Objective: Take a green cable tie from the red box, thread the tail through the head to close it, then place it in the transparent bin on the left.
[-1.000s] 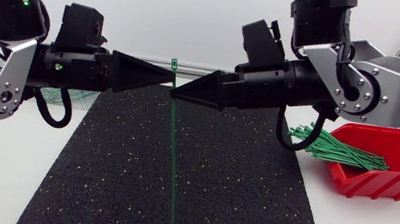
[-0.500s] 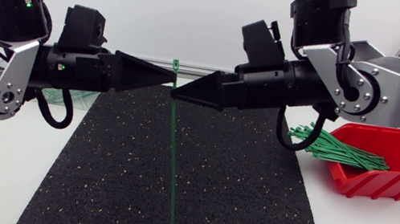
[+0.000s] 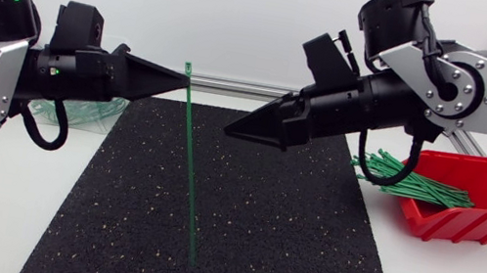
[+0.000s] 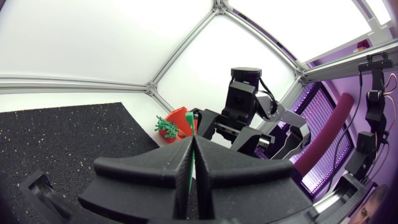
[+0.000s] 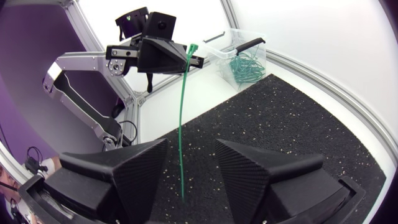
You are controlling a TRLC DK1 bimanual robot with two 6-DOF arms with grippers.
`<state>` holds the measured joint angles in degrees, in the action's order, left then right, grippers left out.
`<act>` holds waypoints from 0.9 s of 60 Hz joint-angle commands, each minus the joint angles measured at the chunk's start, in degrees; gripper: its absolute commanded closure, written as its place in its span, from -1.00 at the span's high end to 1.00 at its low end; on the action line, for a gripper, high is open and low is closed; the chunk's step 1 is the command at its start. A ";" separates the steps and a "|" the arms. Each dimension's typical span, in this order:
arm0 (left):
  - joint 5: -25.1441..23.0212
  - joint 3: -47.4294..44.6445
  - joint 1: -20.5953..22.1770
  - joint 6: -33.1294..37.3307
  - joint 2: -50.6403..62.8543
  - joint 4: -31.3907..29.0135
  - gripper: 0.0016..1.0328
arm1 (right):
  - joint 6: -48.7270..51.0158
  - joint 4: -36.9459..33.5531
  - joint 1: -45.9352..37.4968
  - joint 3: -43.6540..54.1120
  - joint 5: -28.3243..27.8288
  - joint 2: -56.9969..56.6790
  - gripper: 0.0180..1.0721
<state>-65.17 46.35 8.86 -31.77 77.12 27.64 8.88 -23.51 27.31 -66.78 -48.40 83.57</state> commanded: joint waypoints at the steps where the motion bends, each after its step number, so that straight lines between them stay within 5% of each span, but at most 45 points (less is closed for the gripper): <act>1: -0.93 1.03 -0.86 1.45 -0.66 -0.22 -0.94 | 6.94 -3.21 0.55 -2.12 3.05 -0.78 0.39; 13: -0.49 1.99 -1.30 6.72 -0.13 -4.17 -0.95 | 18.01 -10.07 0.73 -4.06 10.08 0.89 0.42; 24: 1.89 6.39 0.10 21.66 2.33 -21.22 -0.95 | 23.63 -11.65 0.90 -4.06 16.50 2.65 0.52; 37: 2.24 12.01 0.10 26.06 7.08 -28.43 -0.95 | 32.69 -11.65 0.73 -2.56 18.43 2.91 0.52; 49: 2.32 17.20 0.63 27.90 11.56 -34.49 -0.95 | 42.88 -7.87 4.51 1.48 27.48 0.89 0.53; 54: 2.32 19.22 1.24 30.19 12.88 -38.18 -0.95 | 44.64 -5.32 6.18 3.15 32.23 -0.07 0.69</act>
<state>-62.70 62.50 9.15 -4.45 88.33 -8.32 49.74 -30.35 31.86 -66.30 -18.92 85.08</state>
